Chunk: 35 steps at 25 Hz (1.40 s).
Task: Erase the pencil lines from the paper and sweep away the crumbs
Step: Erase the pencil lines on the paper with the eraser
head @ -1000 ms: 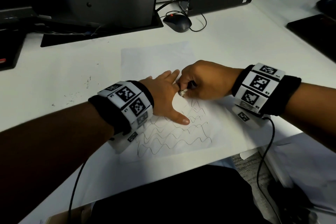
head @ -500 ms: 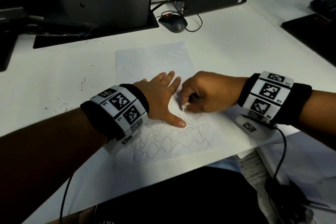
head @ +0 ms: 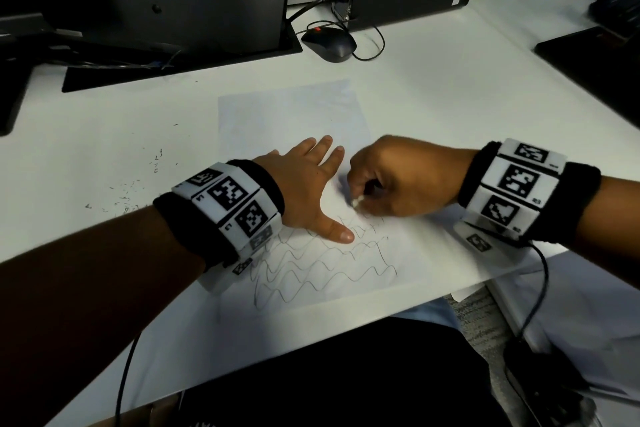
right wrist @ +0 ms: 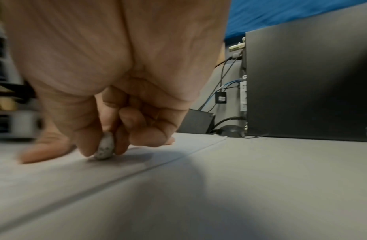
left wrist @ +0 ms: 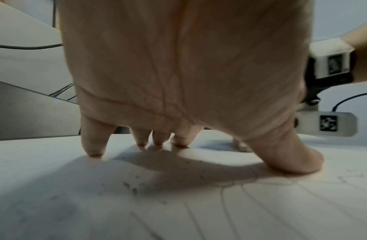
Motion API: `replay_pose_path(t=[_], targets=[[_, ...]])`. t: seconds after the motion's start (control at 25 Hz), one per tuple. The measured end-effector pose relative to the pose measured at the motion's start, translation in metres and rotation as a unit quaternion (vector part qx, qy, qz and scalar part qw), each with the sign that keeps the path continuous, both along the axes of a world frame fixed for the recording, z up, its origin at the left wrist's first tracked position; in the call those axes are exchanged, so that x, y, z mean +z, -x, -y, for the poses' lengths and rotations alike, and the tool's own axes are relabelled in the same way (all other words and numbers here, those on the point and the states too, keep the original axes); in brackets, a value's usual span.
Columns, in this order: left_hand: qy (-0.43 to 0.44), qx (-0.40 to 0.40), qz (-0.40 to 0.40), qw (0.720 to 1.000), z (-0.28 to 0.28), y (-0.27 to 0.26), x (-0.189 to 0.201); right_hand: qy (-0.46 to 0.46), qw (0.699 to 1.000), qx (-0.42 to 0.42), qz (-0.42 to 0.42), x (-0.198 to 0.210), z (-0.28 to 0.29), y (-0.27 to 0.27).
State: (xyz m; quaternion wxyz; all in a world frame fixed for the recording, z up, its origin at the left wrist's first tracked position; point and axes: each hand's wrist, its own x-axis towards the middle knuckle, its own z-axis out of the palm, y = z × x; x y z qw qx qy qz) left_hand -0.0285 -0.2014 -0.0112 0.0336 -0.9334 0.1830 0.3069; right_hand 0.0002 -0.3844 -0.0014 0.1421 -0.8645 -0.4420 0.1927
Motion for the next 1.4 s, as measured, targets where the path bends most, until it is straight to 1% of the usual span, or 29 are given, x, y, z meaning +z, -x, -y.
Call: replay_pose_path(t=[0.08, 0.2, 0.24, 0.32, 0.36, 0.4, 0.48, 0.6, 0.72, 0.8, 0.92, 0.96, 1.08, 1.16, 1.24, 1.28, 1.4], targets=[[-0.002, 0.000, -0.001, 1.000, 0.000, 0.000, 0.001, 0.009, 1.000, 0.015, -0.014, 0.001, 0.000, 0.003], [-0.005, 0.000, -0.001, 1.000, 0.001, 0.000, 0.001, -0.006, 0.999, -0.030, 0.039, 0.002, 0.003, -0.008], [-0.006, 0.000, -0.001, 1.000, 0.001, 0.000, 0.001, -0.002, 0.999, -0.026, 0.037, 0.002, 0.003, -0.008], [-0.004, 0.002, -0.002, 1.000, 0.000, 0.001, 0.001, 0.025, 1.000, 0.017, 0.004, 0.005, 0.002, 0.000], [-0.003, 0.002, -0.002, 1.000, 0.000, 0.001, 0.001, 0.035, 0.999, 0.032, 0.001, 0.006, 0.003, 0.002], [-0.004, 0.002, -0.003, 1.000, 0.000, 0.001, 0.001, 0.035, 0.999, 0.032, 0.017, 0.007, 0.004, 0.000], [-0.003, 0.004, -0.012, 1.000, 0.002, 0.000, 0.002, 0.014, 0.998, -0.006, 0.055, 0.006, 0.008, -0.008], [-0.013, 0.001, -0.014, 1.000, 0.007, -0.002, 0.005, -0.011, 0.999, -0.035, 0.040, 0.000, 0.009, -0.015], [0.004, -0.015, 0.014, 1.000, 0.014, 0.000, 0.002, -0.009, 0.998, -0.035, 0.042, 0.000, 0.008, -0.012], [0.011, -0.018, 0.020, 1.000, 0.017, 0.002, -0.001, 0.003, 0.999, -0.018, 0.044, 0.003, 0.009, -0.005], [0.005, -0.020, 0.028, 0.999, 0.015, 0.000, -0.003, 0.036, 0.998, 0.041, 0.030, 0.007, 0.011, 0.009], [0.004, -0.020, 0.026, 0.999, 0.015, 0.000, -0.004, 0.041, 0.998, 0.038, 0.030, 0.007, 0.011, 0.007], [0.001, -0.017, 0.020, 1.000, 0.016, 0.000, -0.003, 0.035, 0.998, -0.015, 0.058, 0.008, 0.010, -0.006], [0.000, -0.015, 0.019, 1.000, 0.015, 0.000, -0.003, 0.032, 0.999, -0.002, 0.036, 0.006, 0.011, -0.002], [-0.004, -0.018, 0.020, 1.000, 0.016, 0.000, -0.003, 0.036, 0.999, 0.025, -0.013, 0.008, 0.012, 0.008], [-0.006, -0.019, 0.022, 1.000, 0.015, 0.000, -0.003, 0.041, 0.999, 0.025, -0.014, 0.009, 0.012, 0.006], [-0.005, -0.016, 0.016, 1.000, 0.016, 0.000, -0.002, 0.031, 0.999, -0.023, 0.035, 0.008, 0.009, -0.008]])
